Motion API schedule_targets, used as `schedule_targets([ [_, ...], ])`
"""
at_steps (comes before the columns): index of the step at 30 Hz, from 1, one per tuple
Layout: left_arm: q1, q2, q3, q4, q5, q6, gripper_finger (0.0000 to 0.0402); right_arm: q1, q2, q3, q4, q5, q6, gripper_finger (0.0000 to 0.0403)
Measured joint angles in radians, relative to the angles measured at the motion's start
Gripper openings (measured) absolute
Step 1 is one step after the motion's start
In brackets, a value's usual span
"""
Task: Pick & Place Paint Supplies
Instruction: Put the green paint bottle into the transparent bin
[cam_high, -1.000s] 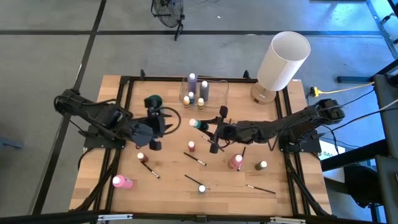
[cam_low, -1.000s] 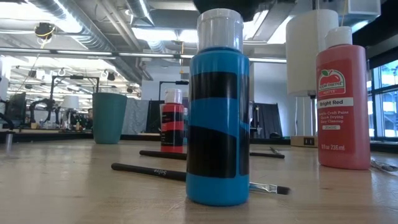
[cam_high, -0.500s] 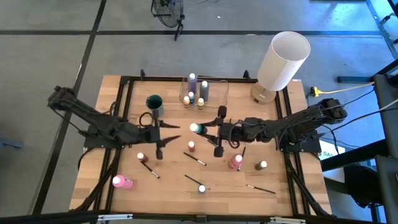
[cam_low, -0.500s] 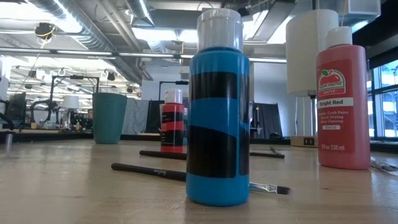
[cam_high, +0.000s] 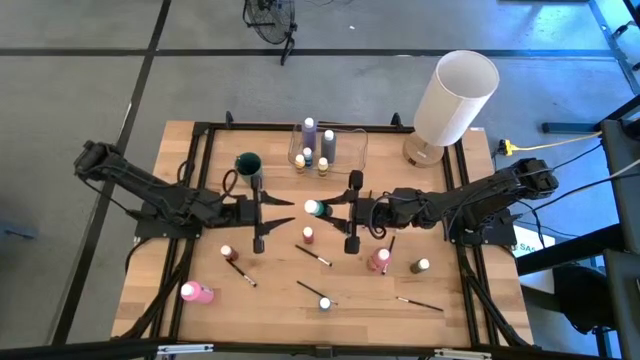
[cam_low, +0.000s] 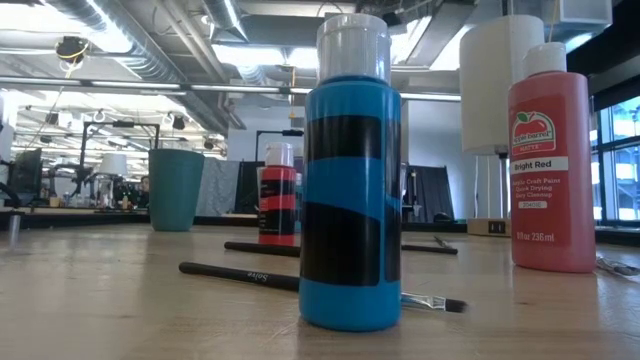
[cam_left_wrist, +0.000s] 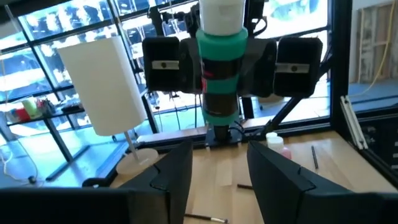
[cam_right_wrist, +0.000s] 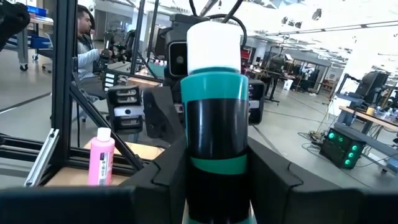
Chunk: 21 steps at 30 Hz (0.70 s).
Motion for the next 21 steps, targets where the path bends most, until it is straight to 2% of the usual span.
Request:
schedule_targets([
  [5,0.031,0.0,0.0,-0.076,0.045,-0.026,0.0217,-0.001,0.0,0.0,-0.001,0.0,0.002,0.0133],
  [8,0.047,0.034,0.0,-0.086,0.023,-0.078,0.0239,-0.001,0.0,0.0,-0.004,0.0,0.002,0.0133],
  [12,0.054,0.058,0.0,-0.05,-0.067,-0.044,0.0246,-0.001,0.0,0.0,-0.005,0.001,0.004,0.0133],
  [17,0.053,0.059,0.0,-0.046,-0.115,0.088,0.0244,-0.001,0.0,0.0,-0.008,0.003,0.007,0.0133],
  [21,0.053,0.066,0.0,-0.045,-0.139,0.086,0.0246,-0.001,0.0,0.0,-0.008,0.003,-0.001,0.0133],
])
